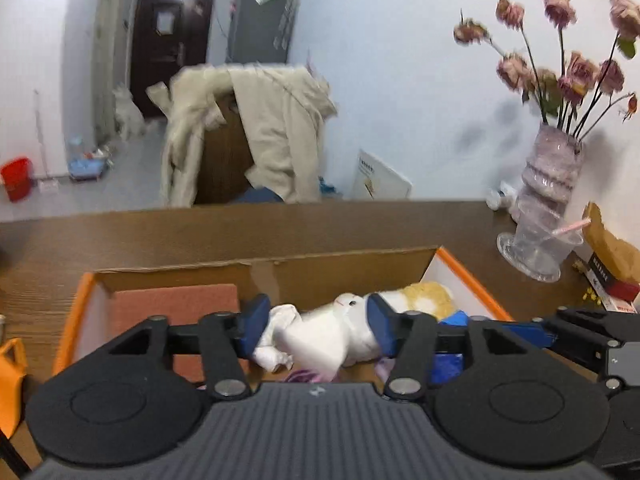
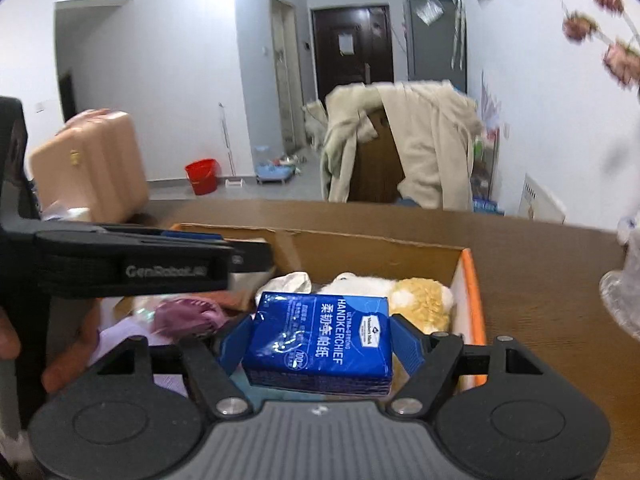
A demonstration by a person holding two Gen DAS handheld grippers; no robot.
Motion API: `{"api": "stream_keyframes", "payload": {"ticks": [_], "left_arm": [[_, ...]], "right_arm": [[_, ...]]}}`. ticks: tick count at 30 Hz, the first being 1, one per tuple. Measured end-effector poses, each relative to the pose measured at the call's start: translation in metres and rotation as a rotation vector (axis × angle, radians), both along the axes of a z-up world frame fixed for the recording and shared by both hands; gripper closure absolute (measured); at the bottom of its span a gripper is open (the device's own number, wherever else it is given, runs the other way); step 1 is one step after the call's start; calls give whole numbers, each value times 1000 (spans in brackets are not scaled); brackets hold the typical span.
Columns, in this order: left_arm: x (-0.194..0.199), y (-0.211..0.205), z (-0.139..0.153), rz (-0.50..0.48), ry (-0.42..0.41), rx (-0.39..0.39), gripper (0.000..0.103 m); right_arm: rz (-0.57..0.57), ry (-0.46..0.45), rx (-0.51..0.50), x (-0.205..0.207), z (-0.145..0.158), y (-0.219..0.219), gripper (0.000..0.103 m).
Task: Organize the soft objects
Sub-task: 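Lower the sponge into the box with the left gripper while the right gripper drops the tissue pack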
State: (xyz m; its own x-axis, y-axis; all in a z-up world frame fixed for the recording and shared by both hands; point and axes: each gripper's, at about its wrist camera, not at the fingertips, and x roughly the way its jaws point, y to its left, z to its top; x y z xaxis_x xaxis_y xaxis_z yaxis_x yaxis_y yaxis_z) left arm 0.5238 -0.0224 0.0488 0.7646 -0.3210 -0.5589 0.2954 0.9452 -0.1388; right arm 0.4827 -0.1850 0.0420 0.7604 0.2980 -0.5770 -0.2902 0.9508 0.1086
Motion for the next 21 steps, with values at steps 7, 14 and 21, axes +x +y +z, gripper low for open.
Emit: {"api": "stream_keyframes", "payload": {"ticks": [7, 14, 21], "left_arm": [[8, 11, -4, 45, -3, 10, 31], [-42, 18, 35, 64, -86, 32, 30], [-133, 28, 72, 84, -204, 74, 25]], "right_arm": [[-22, -8, 21, 13, -3, -7, 28], [-33, -59, 25, -19, 23, -21, 28], [-34, -162, -2, -95, 65, -37, 23]]}}
